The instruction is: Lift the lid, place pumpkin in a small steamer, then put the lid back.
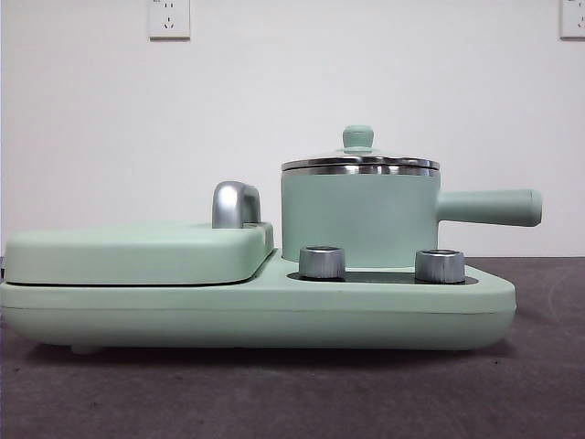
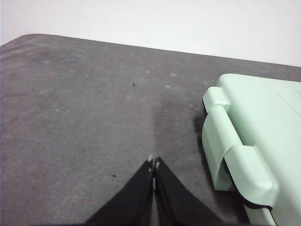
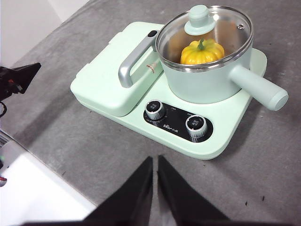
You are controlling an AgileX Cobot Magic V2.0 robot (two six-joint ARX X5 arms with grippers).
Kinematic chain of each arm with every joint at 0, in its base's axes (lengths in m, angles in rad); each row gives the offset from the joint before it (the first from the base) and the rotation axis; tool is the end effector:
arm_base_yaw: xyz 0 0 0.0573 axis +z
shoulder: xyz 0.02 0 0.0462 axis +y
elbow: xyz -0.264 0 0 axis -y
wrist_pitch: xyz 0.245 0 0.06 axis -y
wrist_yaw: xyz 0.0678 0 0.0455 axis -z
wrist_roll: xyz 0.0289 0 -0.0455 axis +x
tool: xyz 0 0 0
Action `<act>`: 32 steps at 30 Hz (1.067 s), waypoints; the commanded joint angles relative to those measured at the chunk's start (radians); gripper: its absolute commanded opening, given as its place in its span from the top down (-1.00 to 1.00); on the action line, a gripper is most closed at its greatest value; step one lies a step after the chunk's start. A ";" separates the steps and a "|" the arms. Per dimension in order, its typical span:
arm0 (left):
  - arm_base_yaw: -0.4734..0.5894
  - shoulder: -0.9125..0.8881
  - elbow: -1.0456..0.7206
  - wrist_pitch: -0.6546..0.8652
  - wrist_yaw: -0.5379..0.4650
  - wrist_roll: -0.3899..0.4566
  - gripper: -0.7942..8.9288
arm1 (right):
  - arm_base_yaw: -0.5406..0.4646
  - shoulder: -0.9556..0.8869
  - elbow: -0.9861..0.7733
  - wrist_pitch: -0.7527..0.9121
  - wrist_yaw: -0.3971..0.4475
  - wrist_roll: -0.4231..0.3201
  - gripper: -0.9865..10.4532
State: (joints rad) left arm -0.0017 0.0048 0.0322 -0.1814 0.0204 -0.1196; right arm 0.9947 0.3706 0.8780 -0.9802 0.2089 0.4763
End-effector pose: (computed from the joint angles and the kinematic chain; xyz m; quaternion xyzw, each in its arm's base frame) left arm 0.0948 -0.0008 0.1566 -0.0603 0.0774 -0.0064 0.9952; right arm 0.0292 0.0340 0.3269 0.0830 0.2754 0.3162 0.9040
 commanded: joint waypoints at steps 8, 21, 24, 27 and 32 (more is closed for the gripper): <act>0.002 -0.002 -0.019 -0.006 -0.004 0.010 0.82 | -0.377 -0.072 -0.087 0.060 0.040 -0.032 0.80; 0.002 -0.002 -0.019 -0.006 -0.004 0.010 0.82 | -0.821 -0.349 -0.590 0.656 -0.195 -0.531 0.80; 0.002 -0.002 -0.019 -0.006 -0.004 0.010 0.82 | -0.852 -0.367 -0.662 0.732 -0.190 -0.541 0.80; 0.002 -0.002 -0.019 -0.006 -0.004 0.010 0.82 | -0.877 -0.367 -0.710 0.770 -0.183 -0.545 0.80; 0.002 -0.002 -0.019 -0.006 -0.004 0.010 0.82 | -0.912 -0.367 -0.782 0.779 -0.185 -0.537 0.80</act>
State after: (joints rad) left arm -0.0017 0.0048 0.0322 -0.1814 0.0208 -0.1196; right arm 0.0860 0.0051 0.1043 -0.2184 0.0246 -0.0551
